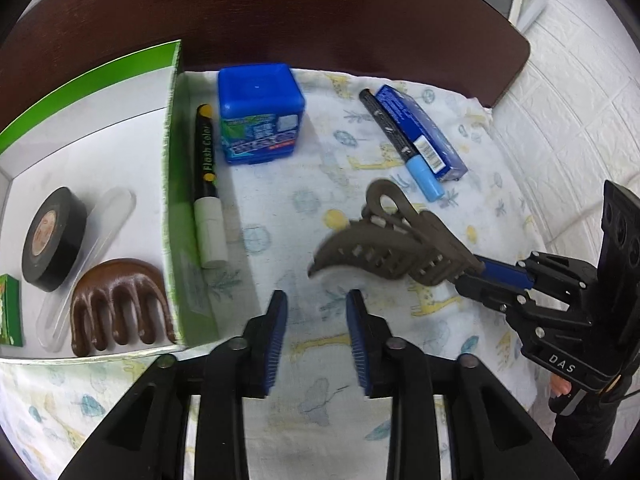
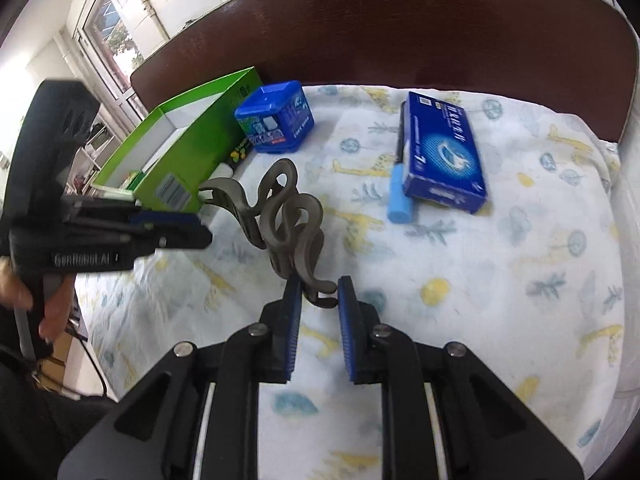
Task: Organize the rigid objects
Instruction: 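Grasp the claw clip with the right gripper and lift it, then carry the claw clip into the white box and open the right gripper, then grasp the black Flash Color marker by its blue cap with the right gripper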
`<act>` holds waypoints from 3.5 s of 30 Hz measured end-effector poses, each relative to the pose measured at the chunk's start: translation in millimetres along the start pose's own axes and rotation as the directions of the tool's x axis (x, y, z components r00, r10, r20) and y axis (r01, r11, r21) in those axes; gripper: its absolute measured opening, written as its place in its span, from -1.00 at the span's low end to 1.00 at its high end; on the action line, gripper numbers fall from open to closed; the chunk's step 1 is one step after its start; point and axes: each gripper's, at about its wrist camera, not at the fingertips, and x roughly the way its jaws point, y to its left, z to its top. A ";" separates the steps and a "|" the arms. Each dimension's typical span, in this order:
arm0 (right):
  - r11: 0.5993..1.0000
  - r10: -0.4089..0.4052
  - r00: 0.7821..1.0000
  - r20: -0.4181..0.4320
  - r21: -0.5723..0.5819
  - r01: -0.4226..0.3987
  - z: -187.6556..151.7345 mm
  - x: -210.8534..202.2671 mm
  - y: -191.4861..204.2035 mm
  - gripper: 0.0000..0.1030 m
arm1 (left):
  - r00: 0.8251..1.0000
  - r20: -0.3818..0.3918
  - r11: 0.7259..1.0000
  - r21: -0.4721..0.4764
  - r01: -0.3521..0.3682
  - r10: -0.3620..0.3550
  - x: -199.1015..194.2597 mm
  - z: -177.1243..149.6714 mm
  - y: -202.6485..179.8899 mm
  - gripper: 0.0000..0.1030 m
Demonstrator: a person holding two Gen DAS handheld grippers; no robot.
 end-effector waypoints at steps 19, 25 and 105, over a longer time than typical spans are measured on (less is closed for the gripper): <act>0.999 -0.028 1.000 -0.003 -0.031 0.028 -18.5 -11.5 -13.3 -0.61 | 0.995 0.092 0.949 0.316 -0.006 -0.024 9.9 2.0 -46.7 0.17; 0.999 -0.050 0.999 0.022 0.015 0.049 -18.6 -7.0 -15.6 -0.54 | 0.995 0.060 0.948 0.313 0.060 -0.083 20.7 0.2 -53.0 -0.11; 0.931 -0.251 0.968 0.020 0.277 0.236 48.8 45.5 -10.1 -0.55 | 0.964 0.095 0.963 -0.127 -0.237 0.249 -7.5 43.3 -4.8 -0.16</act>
